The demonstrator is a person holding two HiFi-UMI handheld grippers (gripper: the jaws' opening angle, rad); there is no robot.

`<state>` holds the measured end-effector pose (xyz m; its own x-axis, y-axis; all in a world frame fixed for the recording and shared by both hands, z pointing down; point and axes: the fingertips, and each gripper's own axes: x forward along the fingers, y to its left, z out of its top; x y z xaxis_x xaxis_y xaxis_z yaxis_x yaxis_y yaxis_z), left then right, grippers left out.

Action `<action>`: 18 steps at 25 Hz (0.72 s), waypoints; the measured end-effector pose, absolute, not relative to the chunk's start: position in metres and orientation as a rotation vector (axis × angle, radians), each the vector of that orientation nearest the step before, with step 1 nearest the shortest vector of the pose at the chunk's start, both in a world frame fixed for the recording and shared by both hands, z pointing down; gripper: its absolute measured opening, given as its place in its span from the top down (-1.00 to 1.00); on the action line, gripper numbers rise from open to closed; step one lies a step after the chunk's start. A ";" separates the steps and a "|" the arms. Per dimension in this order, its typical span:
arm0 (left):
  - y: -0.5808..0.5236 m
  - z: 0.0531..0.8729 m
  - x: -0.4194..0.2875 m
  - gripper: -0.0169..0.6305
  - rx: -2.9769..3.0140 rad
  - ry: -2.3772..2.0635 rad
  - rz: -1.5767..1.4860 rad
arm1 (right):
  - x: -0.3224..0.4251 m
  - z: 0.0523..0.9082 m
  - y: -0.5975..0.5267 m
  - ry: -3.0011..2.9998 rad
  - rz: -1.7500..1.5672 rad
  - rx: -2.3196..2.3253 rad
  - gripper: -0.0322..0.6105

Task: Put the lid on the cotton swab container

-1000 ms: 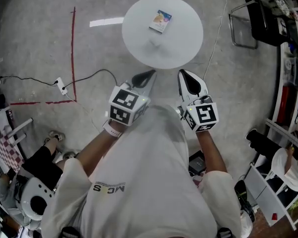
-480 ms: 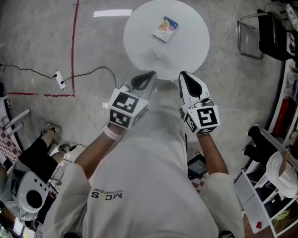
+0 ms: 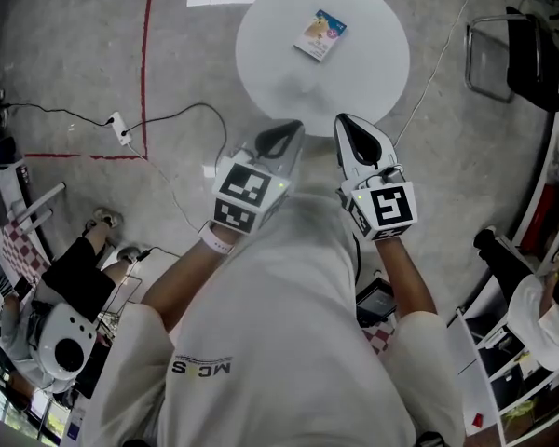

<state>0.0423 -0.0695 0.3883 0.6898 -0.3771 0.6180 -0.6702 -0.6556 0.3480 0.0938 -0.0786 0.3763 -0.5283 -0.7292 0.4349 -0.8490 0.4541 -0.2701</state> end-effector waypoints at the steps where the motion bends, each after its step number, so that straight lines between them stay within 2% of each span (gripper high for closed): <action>1: -0.070 0.393 0.043 0.95 2.333 -0.803 0.693 | 0.094 0.379 -0.080 -2.451 0.672 1.359 0.90; 13: -0.086 0.453 0.033 0.95 2.297 -0.846 0.755 | 0.088 0.444 -0.088 -2.404 0.736 1.392 0.90; 18: -0.092 0.463 0.027 0.95 2.305 -0.880 0.745 | 0.081 0.471 -0.100 -2.392 0.667 1.373 0.90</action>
